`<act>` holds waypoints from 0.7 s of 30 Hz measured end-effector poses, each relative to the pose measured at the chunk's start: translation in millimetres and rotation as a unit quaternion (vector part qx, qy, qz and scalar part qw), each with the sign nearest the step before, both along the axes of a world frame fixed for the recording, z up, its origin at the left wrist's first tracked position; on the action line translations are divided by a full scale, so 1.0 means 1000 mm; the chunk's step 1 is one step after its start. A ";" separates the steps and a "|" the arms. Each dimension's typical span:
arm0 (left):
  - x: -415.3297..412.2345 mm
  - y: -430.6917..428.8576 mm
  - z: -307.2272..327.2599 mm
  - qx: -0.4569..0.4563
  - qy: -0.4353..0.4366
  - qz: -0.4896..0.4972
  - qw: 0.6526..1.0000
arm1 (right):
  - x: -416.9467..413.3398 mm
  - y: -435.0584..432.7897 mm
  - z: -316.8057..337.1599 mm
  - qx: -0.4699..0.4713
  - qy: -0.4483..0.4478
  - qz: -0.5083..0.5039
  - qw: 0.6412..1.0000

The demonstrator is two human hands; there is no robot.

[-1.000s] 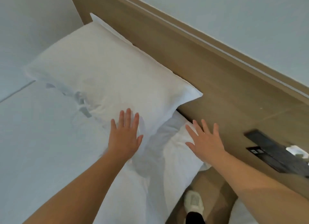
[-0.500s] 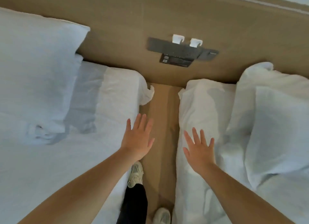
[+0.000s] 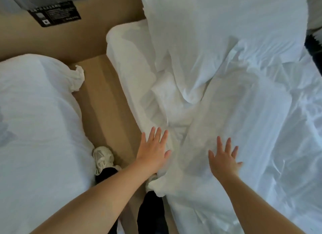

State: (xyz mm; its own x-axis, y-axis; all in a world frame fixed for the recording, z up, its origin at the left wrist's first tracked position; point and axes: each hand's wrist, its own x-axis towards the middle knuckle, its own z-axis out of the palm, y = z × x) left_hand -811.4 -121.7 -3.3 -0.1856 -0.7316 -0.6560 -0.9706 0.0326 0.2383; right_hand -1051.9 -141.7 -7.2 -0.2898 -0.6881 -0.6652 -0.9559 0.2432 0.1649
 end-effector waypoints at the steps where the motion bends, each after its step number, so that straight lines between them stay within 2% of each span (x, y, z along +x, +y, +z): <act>1: -0.021 0.001 -0.003 0.005 0.005 -0.009 1.000 | -0.025 0.007 -0.005 -0.002 -0.018 -0.045 0.999; 6: -0.114 -0.001 -0.036 0.032 0.028 -0.045 0.998 | -0.109 0.029 -0.041 -0.053 -0.123 -0.217 0.967; 9: -0.147 -0.009 -0.064 0.033 0.053 -0.029 0.998 | -0.132 0.027 -0.063 -0.107 -0.141 -0.280 0.944; 12: -0.178 -0.015 -0.086 0.049 0.083 0.037 0.995 | -0.156 0.020 -0.085 -0.133 -0.148 -0.337 0.920; 16: -0.232 -0.021 -0.097 0.061 0.090 0.226 0.968 | -0.190 0.003 -0.112 -0.157 -0.145 -0.433 0.876; 19: -0.250 -0.030 -0.109 0.003 0.055 0.254 0.966 | -0.201 -0.004 -0.130 -0.204 -0.136 -0.517 0.820; 21: -0.244 -0.035 -0.118 -0.034 0.058 0.232 0.970 | -0.199 -0.003 -0.133 -0.233 -0.134 -0.526 0.807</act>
